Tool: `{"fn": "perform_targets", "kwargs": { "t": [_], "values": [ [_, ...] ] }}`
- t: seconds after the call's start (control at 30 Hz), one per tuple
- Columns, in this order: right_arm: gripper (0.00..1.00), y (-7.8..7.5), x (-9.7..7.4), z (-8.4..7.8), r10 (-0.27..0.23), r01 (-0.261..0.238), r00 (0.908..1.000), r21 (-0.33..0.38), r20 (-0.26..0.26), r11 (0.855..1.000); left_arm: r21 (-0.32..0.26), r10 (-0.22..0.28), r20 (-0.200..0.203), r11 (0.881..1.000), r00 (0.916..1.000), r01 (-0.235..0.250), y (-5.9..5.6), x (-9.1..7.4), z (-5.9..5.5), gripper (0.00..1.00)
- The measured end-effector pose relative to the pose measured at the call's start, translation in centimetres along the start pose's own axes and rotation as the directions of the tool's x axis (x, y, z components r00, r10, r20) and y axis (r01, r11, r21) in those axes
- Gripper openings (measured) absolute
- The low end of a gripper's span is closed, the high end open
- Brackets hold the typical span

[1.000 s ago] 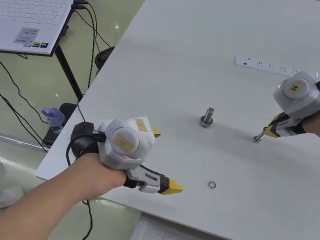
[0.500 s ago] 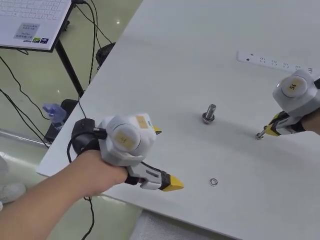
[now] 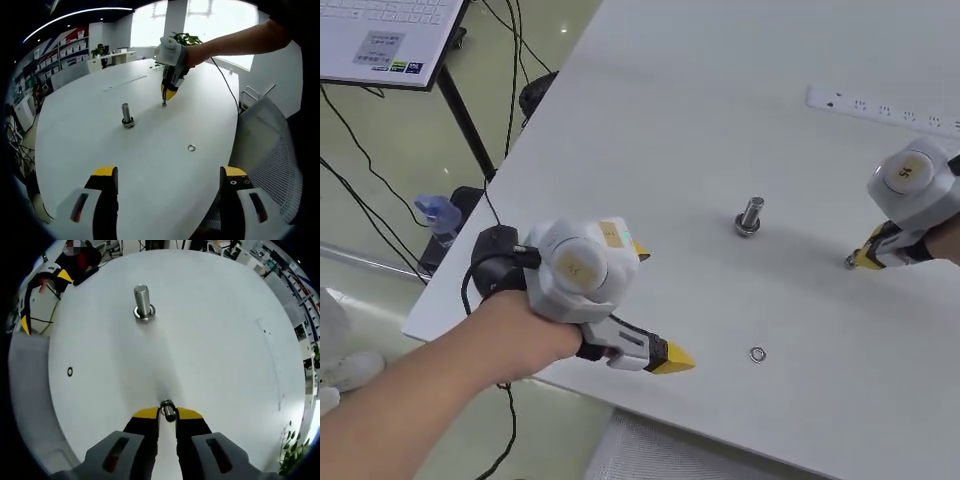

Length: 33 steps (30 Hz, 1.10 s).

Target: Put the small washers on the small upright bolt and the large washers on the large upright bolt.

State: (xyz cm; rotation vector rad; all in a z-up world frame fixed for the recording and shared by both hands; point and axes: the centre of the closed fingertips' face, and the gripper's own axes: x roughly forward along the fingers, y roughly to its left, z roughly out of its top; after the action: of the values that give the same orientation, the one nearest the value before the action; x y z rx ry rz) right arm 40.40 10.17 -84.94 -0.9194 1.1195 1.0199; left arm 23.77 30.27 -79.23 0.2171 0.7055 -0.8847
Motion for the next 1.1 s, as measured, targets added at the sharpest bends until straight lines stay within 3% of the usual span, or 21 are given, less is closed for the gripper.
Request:
{"fn": "perform_targets", "kwargs": {
  "t": [0.33,1.1],
  "values": [
    [0.12,-0.6,1.3,-0.2,0.011,-0.011,0.9999,0.002,-0.009,1.0,-0.006,-0.004,0.002,1.0,1.0,0.004,0.1,0.2,0.1,0.83],
    [0.13,0.1,1.2,-0.3,0.022,-0.022,0.9995,0.006,-0.022,1.0,-0.006,-0.005,0.01,1.0,0.9999,0.005,-0.1,0.2,0.3,0.84]
  ]
}}
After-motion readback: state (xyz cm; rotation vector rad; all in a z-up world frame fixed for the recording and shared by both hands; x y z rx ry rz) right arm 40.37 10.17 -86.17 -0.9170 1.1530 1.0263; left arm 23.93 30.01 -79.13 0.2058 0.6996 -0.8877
